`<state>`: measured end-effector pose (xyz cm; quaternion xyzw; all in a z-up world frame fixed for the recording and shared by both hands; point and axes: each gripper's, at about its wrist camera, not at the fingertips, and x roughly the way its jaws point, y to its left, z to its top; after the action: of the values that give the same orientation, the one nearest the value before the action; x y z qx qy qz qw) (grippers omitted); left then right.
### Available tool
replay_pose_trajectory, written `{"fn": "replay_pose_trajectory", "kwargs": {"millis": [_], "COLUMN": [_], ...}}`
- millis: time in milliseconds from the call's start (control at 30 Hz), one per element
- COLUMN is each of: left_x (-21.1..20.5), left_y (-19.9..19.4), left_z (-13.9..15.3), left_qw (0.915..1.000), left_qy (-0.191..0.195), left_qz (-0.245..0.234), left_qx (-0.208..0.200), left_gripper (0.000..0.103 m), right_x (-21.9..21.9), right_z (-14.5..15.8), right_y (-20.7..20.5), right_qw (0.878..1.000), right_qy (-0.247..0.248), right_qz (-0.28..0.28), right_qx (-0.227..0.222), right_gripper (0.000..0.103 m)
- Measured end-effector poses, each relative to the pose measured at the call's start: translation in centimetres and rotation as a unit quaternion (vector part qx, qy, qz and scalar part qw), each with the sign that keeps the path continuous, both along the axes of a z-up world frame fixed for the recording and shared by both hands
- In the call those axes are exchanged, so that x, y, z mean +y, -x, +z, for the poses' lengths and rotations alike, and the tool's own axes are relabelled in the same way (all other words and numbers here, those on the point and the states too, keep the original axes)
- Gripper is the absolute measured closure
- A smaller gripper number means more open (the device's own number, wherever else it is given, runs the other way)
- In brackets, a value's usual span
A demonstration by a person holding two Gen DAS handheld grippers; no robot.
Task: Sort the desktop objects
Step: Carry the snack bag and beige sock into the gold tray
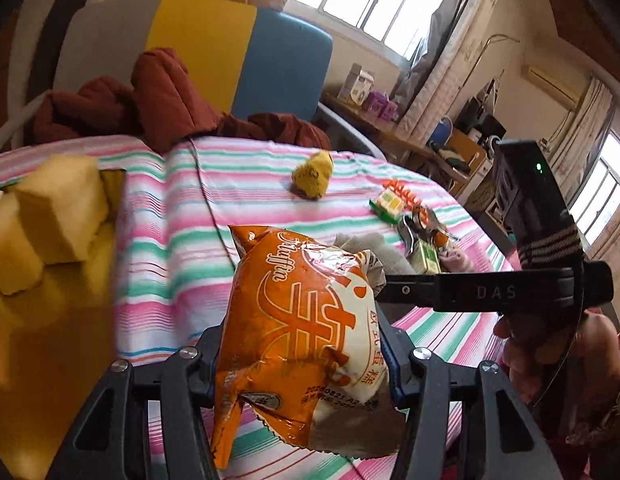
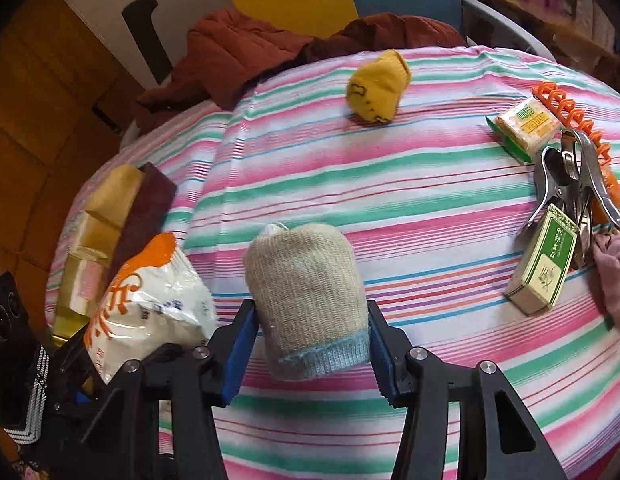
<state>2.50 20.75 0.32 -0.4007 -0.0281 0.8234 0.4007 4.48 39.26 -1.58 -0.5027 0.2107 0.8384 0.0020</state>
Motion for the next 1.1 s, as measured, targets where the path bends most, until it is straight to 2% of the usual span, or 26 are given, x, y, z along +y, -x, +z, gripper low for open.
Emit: {"fn": "replay_pose_trajectory", "kwargs": {"millis": [133, 267, 400, 500, 667, 733, 867, 933, 1100], "left_x": [-4.1, -8.9, -13.9, -16.3, -17.1, -17.1, -17.3, -17.3, -18.0], "left_y": [1.2, 2.9, 5.2, 6.9, 9.4, 10.2, 10.3, 9.9, 8.3], "left_z": [1.5, 1.8, 0.6, -1.1, -3.4, -3.9, -3.6, -3.1, -1.8], "left_qw": [0.9997, 0.9987, 0.9963, 0.9927, 0.988, 0.9844, 0.9839, 0.9847, 0.9853], "left_qy": [-0.012, -0.021, -0.002, 0.012, 0.071, 0.088, 0.075, 0.071, 0.068], "left_qz": [0.022, 0.039, 0.075, 0.1, 0.116, 0.134, 0.141, 0.142, 0.148], "left_qx": [-0.002, -0.027, -0.041, -0.066, -0.074, -0.074, -0.079, -0.071, -0.053], "left_gripper": [0.044, 0.044, 0.044, 0.044, 0.044, 0.042, 0.038, 0.035, 0.033], "right_x": [-3.3, -8.1, -13.3, -16.6, -21.6, -22.8, -23.3, -22.8, -22.0], "right_z": [2.0, 3.5, 3.7, 3.2, 2.1, 1.3, 0.1, 0.4, 1.1], "right_y": [0.6, 2.1, 3.7, 5.1, 8.0, 9.1, 10.5, 9.9, 8.6], "right_qw": [0.999, 0.997, 0.995, 0.993, 0.991, 0.991, 0.992, 0.992, 0.991], "right_qy": [0.031, 0.041, 0.042, 0.045, 0.008, -0.001, 0.003, 0.015, -0.007], "right_qz": [0.018, 0.052, 0.086, 0.106, 0.131, 0.134, 0.124, 0.124, 0.125], "right_qx": [0.025, 0.039, 0.042, 0.036, 0.023, 0.02, 0.017, 0.025, 0.039], "right_gripper": [0.05, 0.05, 0.05, 0.05, 0.05, 0.046, 0.044, 0.042, 0.042]}}
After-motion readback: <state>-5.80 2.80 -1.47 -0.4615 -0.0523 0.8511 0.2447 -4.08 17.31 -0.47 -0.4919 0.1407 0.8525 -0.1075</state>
